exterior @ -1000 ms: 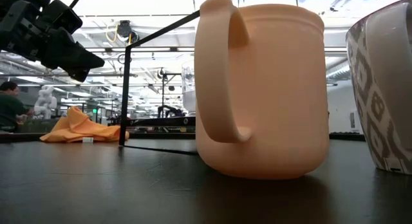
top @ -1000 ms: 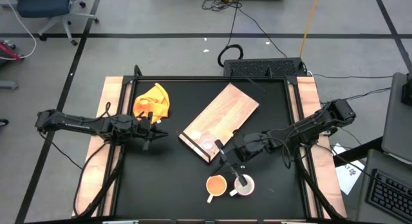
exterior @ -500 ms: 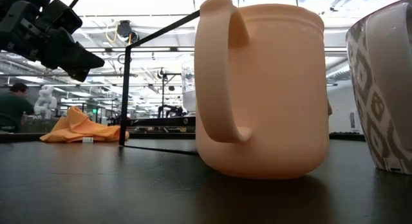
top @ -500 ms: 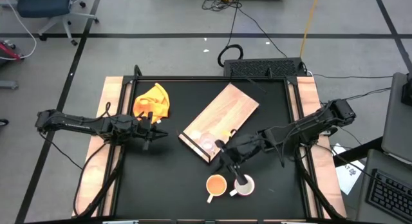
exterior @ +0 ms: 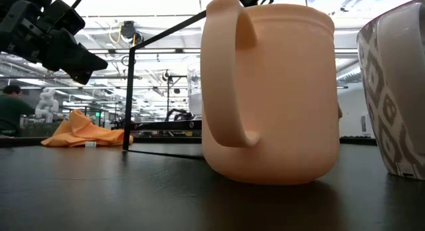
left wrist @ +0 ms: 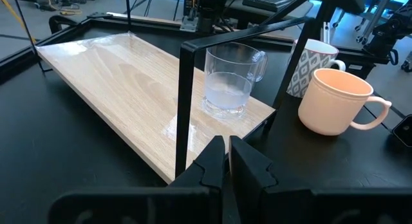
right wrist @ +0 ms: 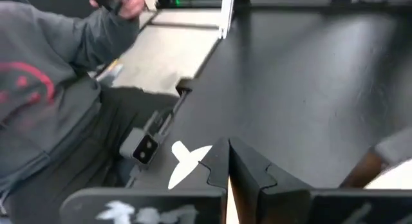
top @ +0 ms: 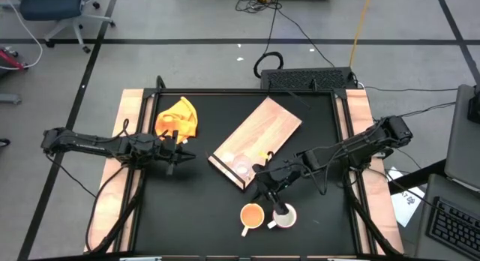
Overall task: Stack small to large cups/mugs on shelf
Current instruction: Put the orange mug on the shelf
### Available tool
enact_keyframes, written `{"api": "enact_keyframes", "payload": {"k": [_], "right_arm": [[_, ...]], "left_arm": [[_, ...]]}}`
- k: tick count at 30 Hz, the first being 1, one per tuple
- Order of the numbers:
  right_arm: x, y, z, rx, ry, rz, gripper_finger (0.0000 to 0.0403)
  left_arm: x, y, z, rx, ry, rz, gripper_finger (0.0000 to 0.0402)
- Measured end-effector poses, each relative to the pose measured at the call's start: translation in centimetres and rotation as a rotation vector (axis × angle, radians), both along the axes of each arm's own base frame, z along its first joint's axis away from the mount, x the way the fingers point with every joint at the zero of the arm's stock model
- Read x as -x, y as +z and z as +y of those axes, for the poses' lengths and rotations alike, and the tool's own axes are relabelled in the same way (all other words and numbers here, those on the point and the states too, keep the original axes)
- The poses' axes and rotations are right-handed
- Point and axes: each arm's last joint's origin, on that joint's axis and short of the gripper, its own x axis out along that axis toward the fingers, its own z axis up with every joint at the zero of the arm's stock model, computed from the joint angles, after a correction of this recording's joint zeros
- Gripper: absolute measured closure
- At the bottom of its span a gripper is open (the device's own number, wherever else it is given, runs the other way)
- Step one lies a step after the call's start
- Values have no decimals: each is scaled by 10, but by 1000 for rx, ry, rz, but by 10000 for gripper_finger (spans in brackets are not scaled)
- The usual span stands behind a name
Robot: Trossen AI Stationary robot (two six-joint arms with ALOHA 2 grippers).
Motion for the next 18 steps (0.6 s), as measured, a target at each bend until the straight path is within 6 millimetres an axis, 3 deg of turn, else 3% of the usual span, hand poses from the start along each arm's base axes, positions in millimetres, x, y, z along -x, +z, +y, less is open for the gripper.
{"api": "enact_keyframes", "payload": {"k": [6, 18], "right_arm": [[-1, -3, 4, -6, -13, 100, 403], [-38, -1, 36, 88, 30, 342, 403]], "left_arm": [[0, 0, 0, 0, 0, 1, 376], [0, -1, 0, 3, -2, 12, 376]]}}
